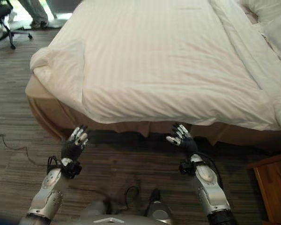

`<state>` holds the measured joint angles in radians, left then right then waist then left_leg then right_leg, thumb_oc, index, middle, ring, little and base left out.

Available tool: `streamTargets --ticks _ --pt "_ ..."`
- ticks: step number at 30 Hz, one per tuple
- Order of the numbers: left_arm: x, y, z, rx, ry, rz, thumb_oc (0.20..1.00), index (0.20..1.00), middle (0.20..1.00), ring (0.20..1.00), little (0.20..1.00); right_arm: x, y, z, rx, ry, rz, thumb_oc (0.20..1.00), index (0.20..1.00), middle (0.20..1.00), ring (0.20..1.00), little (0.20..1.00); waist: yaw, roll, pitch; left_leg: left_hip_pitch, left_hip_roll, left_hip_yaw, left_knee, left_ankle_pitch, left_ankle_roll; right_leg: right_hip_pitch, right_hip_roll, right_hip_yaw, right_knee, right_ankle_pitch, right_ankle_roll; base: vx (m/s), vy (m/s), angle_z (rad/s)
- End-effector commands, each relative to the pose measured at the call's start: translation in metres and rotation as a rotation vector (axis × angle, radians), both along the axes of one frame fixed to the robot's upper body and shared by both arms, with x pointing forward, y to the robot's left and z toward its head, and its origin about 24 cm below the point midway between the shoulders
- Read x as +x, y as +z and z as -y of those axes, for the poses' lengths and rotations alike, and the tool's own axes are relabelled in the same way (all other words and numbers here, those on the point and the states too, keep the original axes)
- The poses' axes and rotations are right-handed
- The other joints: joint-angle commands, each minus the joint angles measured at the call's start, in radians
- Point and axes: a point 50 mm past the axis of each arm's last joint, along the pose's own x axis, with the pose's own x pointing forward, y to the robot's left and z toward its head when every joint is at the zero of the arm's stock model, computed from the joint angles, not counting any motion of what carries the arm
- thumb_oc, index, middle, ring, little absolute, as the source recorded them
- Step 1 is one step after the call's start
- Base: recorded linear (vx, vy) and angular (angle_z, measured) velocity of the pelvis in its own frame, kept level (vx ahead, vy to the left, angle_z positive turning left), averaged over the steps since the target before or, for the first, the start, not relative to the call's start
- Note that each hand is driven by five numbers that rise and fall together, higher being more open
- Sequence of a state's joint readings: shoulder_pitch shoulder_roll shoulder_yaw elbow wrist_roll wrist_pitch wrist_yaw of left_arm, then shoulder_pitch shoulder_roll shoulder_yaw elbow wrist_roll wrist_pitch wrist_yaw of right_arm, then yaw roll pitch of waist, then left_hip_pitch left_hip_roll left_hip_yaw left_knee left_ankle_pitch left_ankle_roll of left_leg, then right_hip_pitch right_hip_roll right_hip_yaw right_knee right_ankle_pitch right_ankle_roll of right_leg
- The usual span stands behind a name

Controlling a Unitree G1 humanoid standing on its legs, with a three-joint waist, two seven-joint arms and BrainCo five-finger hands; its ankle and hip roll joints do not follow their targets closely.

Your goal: Making the bed.

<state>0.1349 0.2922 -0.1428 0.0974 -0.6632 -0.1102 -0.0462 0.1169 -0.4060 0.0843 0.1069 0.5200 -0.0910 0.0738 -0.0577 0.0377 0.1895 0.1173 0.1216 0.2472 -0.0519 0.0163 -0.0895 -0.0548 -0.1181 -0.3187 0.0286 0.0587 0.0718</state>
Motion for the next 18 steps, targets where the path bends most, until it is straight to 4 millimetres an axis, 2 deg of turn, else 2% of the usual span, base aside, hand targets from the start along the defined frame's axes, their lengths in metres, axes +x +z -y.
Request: streamTargets --ticks 1,4,5,6,7,8,9,10,11,12,18 --pt "0.009 0.028 -0.011 0.007 0.010 0.140 1.000 1.000 1.000 1.000 1.000 0.001 0.004 -0.016 0.054 0.058 0.040 1.000 1.000 1.000 1.000 1.000 0.018 -0.059 -0.014 -0.012 -0.074 0.013 0.045 -0.080 0.049 0.026 -0.019 0.028 -0.018 0.010 0.052 -0.06 0.197 -0.27" --pt "0.006 0.023 -0.011 0.017 0.002 0.116 1.000 1.000 1.000 1.000 1.000 -0.002 0.001 -0.018 0.038 0.067 0.026 1.000 1.000 1.000 1.000 1.000 0.017 -0.062 -0.018 0.003 -0.090 0.019 0.004 -0.069 0.062 0.016 -0.022 0.022 -0.011 0.014 0.060 -0.07 0.174 -0.17" --pt "0.006 0.022 -0.013 0.021 0.011 0.107 1.000 1.000 1.000 1.000 1.000 -0.002 -0.002 -0.022 0.052 0.077 0.017 1.000 1.000 1.000 1.000 1.000 0.024 -0.059 -0.004 0.012 -0.095 0.021 -0.006 -0.071 0.080 -0.019 -0.030 0.028 0.077 0.003 0.066 -0.09 0.145 -0.23" --pt "0.006 0.022 -0.013 0.021 0.011 0.108 1.000 1.000 1.000 1.000 1.000 -0.002 -0.002 -0.023 0.053 0.077 0.017 1.000 1.000 1.000 1.000 1.000 0.025 -0.061 -0.006 0.008 -0.096 0.022 -0.006 -0.068 0.080 -0.023 -0.032 0.029 0.077 0.005 0.066 -0.11 0.147 -0.33" --pt "0.007 0.022 -0.014 0.026 0.011 0.107 1.000 1.000 1.000 1.000 1.000 -0.001 -0.004 -0.026 0.052 0.088 0.010 1.000 1.000 1.000 1.000 1.000 0.026 -0.059 0.003 0.007 -0.095 0.023 -0.007 -0.064 0.087 -0.050 -0.038 0.040 0.130 0.007 0.075 -0.08 0.077 -0.27" --pt "0.010 0.023 -0.013 0.034 0.007 0.111 1.000 1.000 1.000 1.000 1.000 -0.001 -0.005 -0.028 0.051 0.094 0.005 1.000 1.000 1.000 1.000 1.000 0.019 -0.057 0.012 0.005 -0.094 0.017 -0.006 -0.060 0.092 -0.073 -0.033 0.079 0.181 0.006 0.090 -0.12 0.110 -0.31" --pt "0.013 0.026 -0.011 0.040 -0.004 0.124 1.000 1.000 1.000 1.000 1.000 0.001 -0.004 -0.031 0.058 0.102 0.008 1.000 1.000 1.000 1.000 1.000 0.008 -0.052 0.019 0.000 -0.090 0.005 -0.007 -0.052 0.099 -0.101 -0.009 0.136 0.248 -0.003 0.102 -0.10 0.075 -0.18" --pt "0.015 0.030 -0.011 0.048 -0.011 0.141 1.000 1.000 1.000 1.000 1.000 0.002 -0.003 -0.033 0.062 0.108 0.016 1.000 1.000 1.000 1.000 1.000 0.003 -0.049 0.017 -0.002 -0.088 -0.001 -0.009 -0.049 0.101 -0.103 0.003 0.165 0.262 -0.012 0.101 -0.06 0.023 -0.05" --pt "0.017 0.032 -0.010 0.065 -0.020 0.153 1.000 1.000 1.000 1.000 1.000 0.002 -0.002 -0.033 0.061 0.113 0.022 1.000 1.000 1.000 1.000 1.000 0.008 -0.052 0.009 -0.007 -0.093 -0.007 -0.003 -0.053 0.102 -0.070 0.000 0.162 0.228 -0.035 0.093 0.01 -0.051 0.13" --pt "0.019 0.034 -0.008 0.053 -0.026 0.165 1.000 1.000 1.000 1.000 1.000 -0.001 -0.002 -0.032 0.063 0.115 0.020 1.000 1.000 1.000 1.000 1.000 0.006 -0.059 -0.015 -0.009 -0.103 -0.030 -0.028 -0.033 0.094 -0.028 0.019 0.191 0.160 -0.057 0.073 0.05 -0.088 0.41" --pt "0.023 0.034 -0.004 0.036 -0.026 0.161 1.000 1.000 1.000 1.000 1.000 0.004 0.003 -0.029 0.053 0.111 0.043 1.000 1.000 1.000 1.000 1.000 0.018 -0.078 -0.059 -0.003 -0.100 -0.027 -0.003 -0.042 0.081 0.074 0.048 0.175 0.005 -0.065 0.043 0.05 -0.109 0.18"
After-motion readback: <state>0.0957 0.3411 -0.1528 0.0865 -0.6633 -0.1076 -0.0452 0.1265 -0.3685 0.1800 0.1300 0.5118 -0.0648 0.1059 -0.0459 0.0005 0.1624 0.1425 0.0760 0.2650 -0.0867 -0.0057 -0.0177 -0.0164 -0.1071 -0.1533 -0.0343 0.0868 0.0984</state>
